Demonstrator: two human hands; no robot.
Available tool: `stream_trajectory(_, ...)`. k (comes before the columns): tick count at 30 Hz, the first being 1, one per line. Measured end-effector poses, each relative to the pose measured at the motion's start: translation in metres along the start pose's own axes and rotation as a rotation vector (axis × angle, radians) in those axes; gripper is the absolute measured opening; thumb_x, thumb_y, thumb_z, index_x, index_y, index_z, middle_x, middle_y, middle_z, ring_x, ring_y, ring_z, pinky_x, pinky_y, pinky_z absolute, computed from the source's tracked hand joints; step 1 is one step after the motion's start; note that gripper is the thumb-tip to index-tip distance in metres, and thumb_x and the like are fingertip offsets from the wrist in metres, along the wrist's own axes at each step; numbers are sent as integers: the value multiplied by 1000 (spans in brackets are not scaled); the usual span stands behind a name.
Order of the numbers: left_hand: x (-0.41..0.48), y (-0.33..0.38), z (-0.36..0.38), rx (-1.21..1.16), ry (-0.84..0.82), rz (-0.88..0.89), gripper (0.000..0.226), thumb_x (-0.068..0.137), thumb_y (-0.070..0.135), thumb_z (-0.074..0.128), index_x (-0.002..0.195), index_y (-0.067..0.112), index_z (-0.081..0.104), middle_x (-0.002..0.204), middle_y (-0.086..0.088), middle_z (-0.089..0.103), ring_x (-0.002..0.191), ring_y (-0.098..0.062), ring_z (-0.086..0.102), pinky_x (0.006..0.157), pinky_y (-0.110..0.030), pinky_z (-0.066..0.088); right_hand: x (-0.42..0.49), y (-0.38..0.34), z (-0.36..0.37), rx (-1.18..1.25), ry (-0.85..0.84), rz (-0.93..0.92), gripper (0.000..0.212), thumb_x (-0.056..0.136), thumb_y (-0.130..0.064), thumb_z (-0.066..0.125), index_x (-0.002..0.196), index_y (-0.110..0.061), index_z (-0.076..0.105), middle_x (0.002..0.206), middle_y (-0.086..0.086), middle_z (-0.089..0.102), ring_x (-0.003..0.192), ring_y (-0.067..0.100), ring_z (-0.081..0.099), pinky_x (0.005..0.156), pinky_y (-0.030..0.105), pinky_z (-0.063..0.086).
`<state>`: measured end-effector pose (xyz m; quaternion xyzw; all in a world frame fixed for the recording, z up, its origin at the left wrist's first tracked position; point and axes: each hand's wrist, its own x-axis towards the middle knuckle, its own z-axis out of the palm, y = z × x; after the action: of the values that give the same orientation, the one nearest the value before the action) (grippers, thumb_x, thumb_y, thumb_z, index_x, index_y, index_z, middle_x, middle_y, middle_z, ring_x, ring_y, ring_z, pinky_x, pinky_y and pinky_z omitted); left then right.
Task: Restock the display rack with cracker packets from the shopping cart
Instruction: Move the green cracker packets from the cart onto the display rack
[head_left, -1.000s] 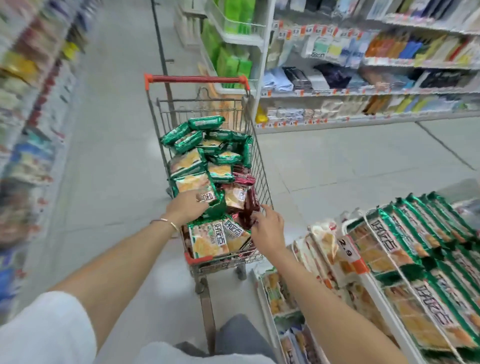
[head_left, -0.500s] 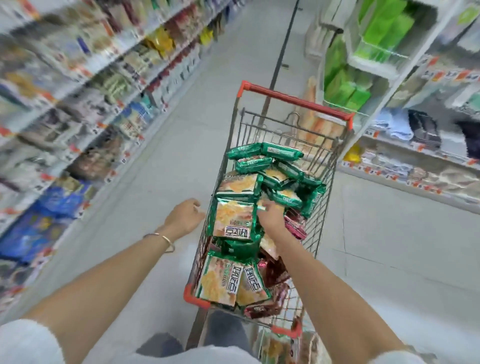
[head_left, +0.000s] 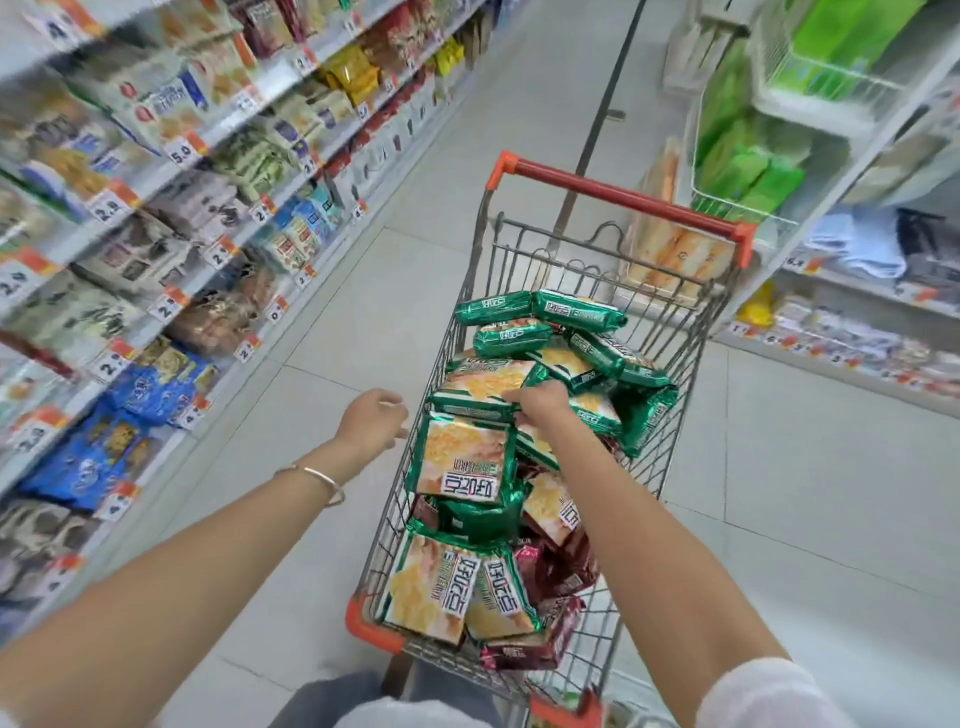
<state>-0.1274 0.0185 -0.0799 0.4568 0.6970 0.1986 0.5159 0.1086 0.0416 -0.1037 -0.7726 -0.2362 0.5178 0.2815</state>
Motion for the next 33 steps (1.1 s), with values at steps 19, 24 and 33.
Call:
stream_trajectory(19,19,23,17,-320,-359,-314,18,58,-7,46,69,6,41,93,-17,62,60,-21,53,47,-28,46,9,81,-87,-116,2,-8,6,90,0,62,86,-3,66,77,8,64,70,25,59,67,36,50)
stream_trajectory(24,20,21,6,-348,-182,-300,24,77,-9,40,61,8,38,60,-7,52,40,-19,52,40,-19,42,30,105,-65,-28,63,307,44,101,-31,54,124,6,51,101,13,57,83,23,52,63,35,42)
stream_trajectory(33,14,22,5,-329,-242,-347,38,74,-1,48,107,-3,67,78,-11,73,61,-24,66,52,-30,56,35,129,-50,742,-141,423,60,85,-21,77,134,-19,43,140,26,45,86,20,69,50,23,55)
